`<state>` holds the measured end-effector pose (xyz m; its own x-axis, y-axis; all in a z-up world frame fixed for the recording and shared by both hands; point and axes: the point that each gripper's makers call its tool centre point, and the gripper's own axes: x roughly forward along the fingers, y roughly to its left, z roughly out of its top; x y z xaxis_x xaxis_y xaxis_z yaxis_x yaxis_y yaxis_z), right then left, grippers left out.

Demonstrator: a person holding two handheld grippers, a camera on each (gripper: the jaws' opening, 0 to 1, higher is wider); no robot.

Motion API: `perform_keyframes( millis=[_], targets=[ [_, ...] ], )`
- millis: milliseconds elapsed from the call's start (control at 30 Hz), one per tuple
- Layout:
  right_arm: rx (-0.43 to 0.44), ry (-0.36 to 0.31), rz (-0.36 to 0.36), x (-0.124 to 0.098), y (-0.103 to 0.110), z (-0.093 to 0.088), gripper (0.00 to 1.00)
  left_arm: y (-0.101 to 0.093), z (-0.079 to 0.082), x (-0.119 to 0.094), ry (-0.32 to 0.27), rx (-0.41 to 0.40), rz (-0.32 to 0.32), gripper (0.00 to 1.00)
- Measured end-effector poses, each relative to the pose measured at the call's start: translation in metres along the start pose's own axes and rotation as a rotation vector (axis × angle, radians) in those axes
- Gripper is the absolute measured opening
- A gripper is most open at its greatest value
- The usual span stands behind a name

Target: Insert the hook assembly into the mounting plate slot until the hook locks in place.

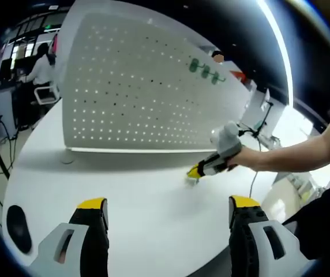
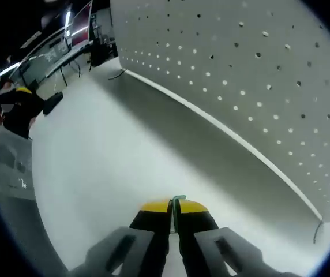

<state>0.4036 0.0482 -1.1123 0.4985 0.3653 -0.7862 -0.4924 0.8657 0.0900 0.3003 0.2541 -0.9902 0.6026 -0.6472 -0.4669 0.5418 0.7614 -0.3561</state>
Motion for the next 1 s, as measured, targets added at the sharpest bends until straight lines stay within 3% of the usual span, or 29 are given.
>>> perform_keyframes(
  millis=[133, 200, 233, 267, 333, 367, 400, 433, 633, 700, 800, 1000],
  targets=[
    [0.09, -0.176, 0.053, -0.017, 0.003, 0.03, 0.0, -0.001, 0.003, 0.003, 0.005, -0.003, -0.005, 0.88],
    [0.116, -0.223, 0.061, -0.028, 0.004, 0.04, 0.0, -0.001, 0.005, 0.006, 0.015, -0.005, -0.008, 0.87],
    [0.128, -0.294, 0.091, -0.035, 0.01, 0.053, 0.0, -0.002, 0.008, 0.007, 0.019, -0.005, -0.011, 0.87],
    [0.141, -0.287, 0.081, -0.039, 0.009, 0.054, 0.0, -0.002, 0.011, 0.007, 0.016, -0.005, -0.013, 0.87],
    [0.132, -0.385, 0.138, -0.049, 0.019, 0.071, 0.0, -0.005, 0.018, 0.01, 0.01, -0.023, -0.025, 0.87],
    [0.178, -0.409, 0.154, -0.056, 0.023, 0.075, 0.0, -0.007, 0.023, 0.011, 0.006, -0.035, -0.036, 0.87],
    [0.183, -0.414, 0.168, -0.06, 0.027, 0.077, 0.0, -0.008, 0.025, 0.012, 0.005, -0.041, -0.042, 0.87],
    [0.17, -0.462, 0.199, -0.065, 0.033, 0.085, 0.0, -0.01, 0.027, 0.013, 0.002, -0.043, -0.048, 0.87],
    [0.154, -0.563, 0.354, -0.09, 0.075, 0.1, 0.0, -0.027, 0.033, 0.02, 0.03, -0.117, -0.136, 0.82],
    [0.152, -0.607, 0.375, -0.098, 0.084, 0.103, 0.0, -0.033, 0.033, 0.022, 0.046, -0.153, -0.169, 0.81],
    [0.147, -0.63, 0.445, -0.109, 0.102, 0.105, 0.0, -0.038, 0.033, 0.025, 0.062, -0.187, -0.194, 0.77],
    [0.157, -0.693, 0.622, -0.139, 0.14, 0.111, 0.0, -0.062, 0.034, 0.028, 0.099, -0.298, -0.314, 0.69]
  ],
)
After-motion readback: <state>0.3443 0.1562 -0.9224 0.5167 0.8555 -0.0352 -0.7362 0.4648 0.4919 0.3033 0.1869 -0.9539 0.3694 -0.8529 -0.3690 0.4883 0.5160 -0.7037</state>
